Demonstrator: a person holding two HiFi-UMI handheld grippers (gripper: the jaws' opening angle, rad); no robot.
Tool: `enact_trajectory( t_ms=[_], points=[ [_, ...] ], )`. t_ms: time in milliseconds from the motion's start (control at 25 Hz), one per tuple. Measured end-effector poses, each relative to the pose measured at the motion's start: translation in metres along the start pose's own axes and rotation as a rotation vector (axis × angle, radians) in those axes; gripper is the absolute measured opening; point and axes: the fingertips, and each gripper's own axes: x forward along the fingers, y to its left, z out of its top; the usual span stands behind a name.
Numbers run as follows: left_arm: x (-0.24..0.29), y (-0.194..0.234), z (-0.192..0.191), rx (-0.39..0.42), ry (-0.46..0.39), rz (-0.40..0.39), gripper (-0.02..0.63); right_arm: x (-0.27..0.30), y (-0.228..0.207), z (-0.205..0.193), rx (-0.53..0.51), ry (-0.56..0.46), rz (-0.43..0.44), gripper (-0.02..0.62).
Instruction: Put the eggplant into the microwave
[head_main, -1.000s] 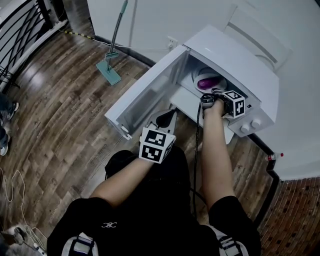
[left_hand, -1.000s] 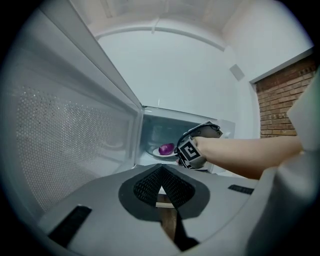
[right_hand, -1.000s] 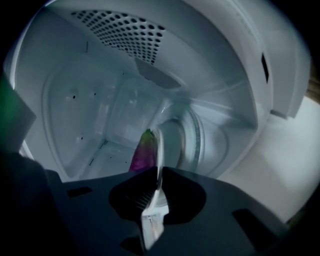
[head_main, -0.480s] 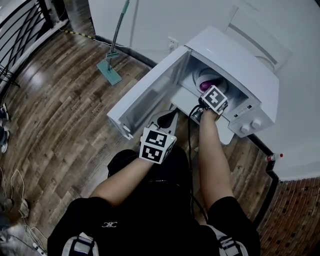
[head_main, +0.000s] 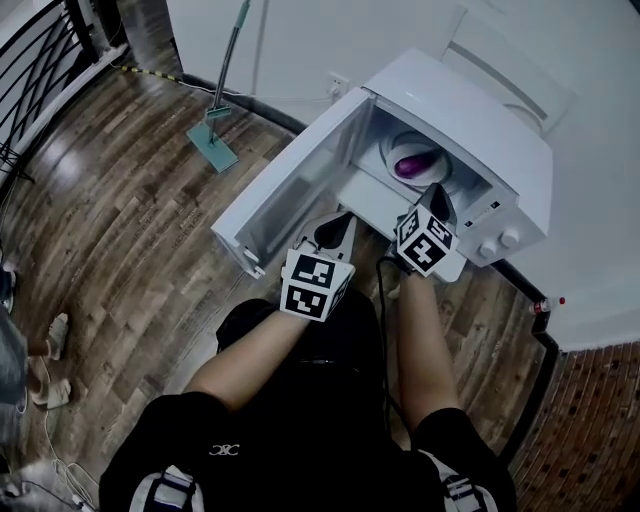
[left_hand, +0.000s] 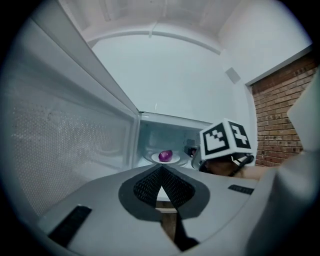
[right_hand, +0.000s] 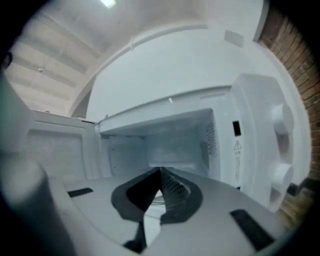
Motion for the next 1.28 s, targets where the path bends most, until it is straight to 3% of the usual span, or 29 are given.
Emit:
enact_trajectory(
  t_ms=[240, 440, 760, 1080, 1280],
  points=[
    [0.015, -0.004, 0.024, 0.003, -0.044, -0.038, -0.009, -0.050, 0.019, 0.039, -0.216, -0.145, 0.136, 0.012],
    [0.014, -0.031, 0.080, 0.013, -0.104, -0.071, -0.009, -0.068, 0.016, 0.094, -0.222, -0.229, 0.164, 0.012],
    [-0.007, -0.078, 0.254, 0.166, -0.115, -0.054, -0.009, -0.101, 0.019, 0.255, -0.095, -0.220, 0.172, 0.012],
    [-0.056, -0.116, 0.434, 0.158, -0.062, -0.057, -0.009, -0.160, 0.033, 0.434, -0.009, -0.138, 0.174, 0.012],
    [-0.089, -0.121, 0.500, 0.141, -0.038, -0.027, -0.009, -0.192, 0.045, 0.491, 0.023, -0.083, 0.203, 0.012]
  ],
)
